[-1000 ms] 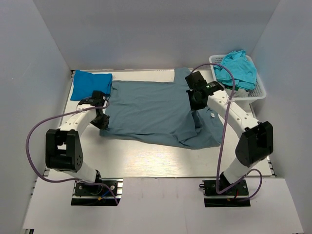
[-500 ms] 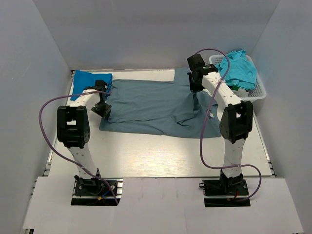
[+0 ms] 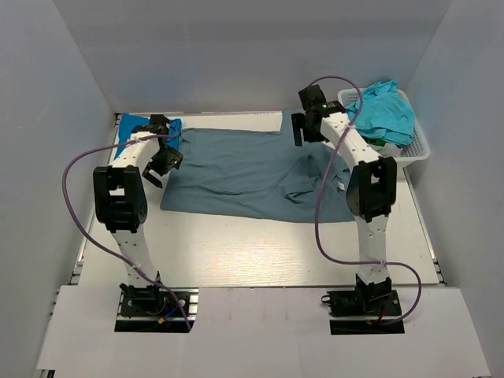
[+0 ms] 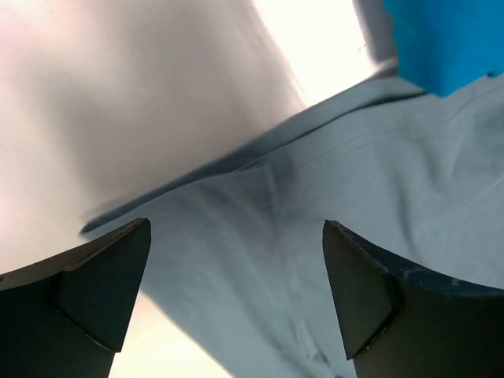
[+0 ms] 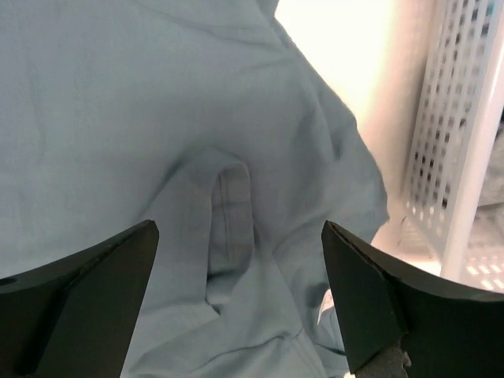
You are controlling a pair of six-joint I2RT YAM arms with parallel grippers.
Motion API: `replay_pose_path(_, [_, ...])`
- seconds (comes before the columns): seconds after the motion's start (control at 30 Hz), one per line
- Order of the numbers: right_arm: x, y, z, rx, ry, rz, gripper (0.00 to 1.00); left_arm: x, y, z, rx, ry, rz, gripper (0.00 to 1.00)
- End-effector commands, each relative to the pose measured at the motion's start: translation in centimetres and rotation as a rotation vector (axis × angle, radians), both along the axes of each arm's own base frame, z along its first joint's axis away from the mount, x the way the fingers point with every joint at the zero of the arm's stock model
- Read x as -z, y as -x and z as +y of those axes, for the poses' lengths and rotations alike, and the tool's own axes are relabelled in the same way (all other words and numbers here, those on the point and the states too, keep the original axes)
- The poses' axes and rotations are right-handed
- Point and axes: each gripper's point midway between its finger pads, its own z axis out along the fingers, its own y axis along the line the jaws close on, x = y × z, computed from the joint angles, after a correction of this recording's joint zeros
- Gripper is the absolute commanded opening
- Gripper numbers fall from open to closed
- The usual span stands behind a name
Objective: Fold and stack the t-shirts
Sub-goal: Fold the flattened tshirt in 1/3 of the way
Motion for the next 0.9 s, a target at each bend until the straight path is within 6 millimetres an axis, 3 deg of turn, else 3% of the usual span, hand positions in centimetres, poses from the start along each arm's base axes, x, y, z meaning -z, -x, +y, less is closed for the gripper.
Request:
replay_pose_path(0.0, [-5.2,3.0,-1.1,0.031,-0.050,-0.072,0.90,-5.8,0.2,0.9,0.011,-0.041,-0.093,1.00])
replay_pose_path(0.03, [-3.7,4.6,-1.4,0.040,-0.056,-0.025,0.90,-7.1,0.3,0.7,0.014,-0.032,-0.119,1.00])
replay_pose_path(0.07, [-5.2,5.1,-1.4,0.048,-0.088,-0.066,0.90,-7.6,0.4,0.4,0.038,-0.036,-0.128,1.00])
replay_pose_path(0.1, [-3.3,6.8,-2.0,0.051,-0.079,-0.012,0.90,-7.8,0.6,0.4,0.049,-0.040,-0.134,1.00])
replay_pose_path(0.13, [-2.5,8.7,-2.3,0.051,-0.088,0.016,0.90,-7.3,1.0,0.0,0.071,-0.043,-0.127,1.00])
replay_pose_path(0.17, [-3.4,8.9,-2.4,0.060,-0.138,-0.023,0.90,-7.1,1.2,-0.2,0.094,-0.038,-0.127,1.00])
replay_pose_path(0.2, [-1.2,10.6,-3.1,0.077,-0.131,0.028,0.90,-6.9,1.3,-1.6,0.146,0.014,-0.134,1.00])
replay_pose_path(0.23, [-1.1,12.4,-3.6,0.083,-0.152,0.036,0.90,-5.6,1.4,-2.2,0.192,0.039,-0.127,1.00])
replay_pose_path(0.27, [0.5,13.0,-4.1,0.108,-0.192,0.051,0.90,-5.0,1.5,-3.3,0.227,0.093,-0.129,1.00])
replay_pose_path(0.33, [1.7,15.0,-3.2,0.069,-0.293,0.095,0.90,-3.7,1.4,-5.0,0.289,0.154,-0.145,1.00])
replay_pose_path(0.37, [1.7,14.8,-3.3,0.078,-0.334,0.087,0.90,-2.9,1.5,-5.9,0.317,0.177,-0.143,1.00])
replay_pose_path(0.4, [1.7,15.3,-2.0,0.035,-0.406,0.108,0.90,-2.3,1.8,-6.7,0.335,0.198,-0.139,1.00])
replay_pose_path(0.47, [3.1,15.9,-1.0,0.010,-0.483,0.147,0.90,-1.5,1.2,-7.4,0.365,0.206,-0.152,1.00])
replay_pose_path(0.57, [5.4,16.4,-0.9,0.032,-0.525,0.216,0.90,1.5,2.3,-6.8,0.348,0.190,-0.059,1.00])
replay_pose_path(0.7, [8.0,16.4,-3.0,0.142,-0.531,0.244,0.90,3.3,3.6,-5.7,0.324,0.139,0.022,1.00])
replay_pose_path(0.83, [11.0,19.2,-5.2,0.274,-0.541,0.333,0.90,4.7,6.0,-4.2,0.284,0.118,0.081,1.00])
replay_pose_path(0.87, [11.3,19.8,-5.4,0.292,-0.561,0.350,0.90,5.3,7.5,-4.1,0.282,0.120,0.117,1.00])
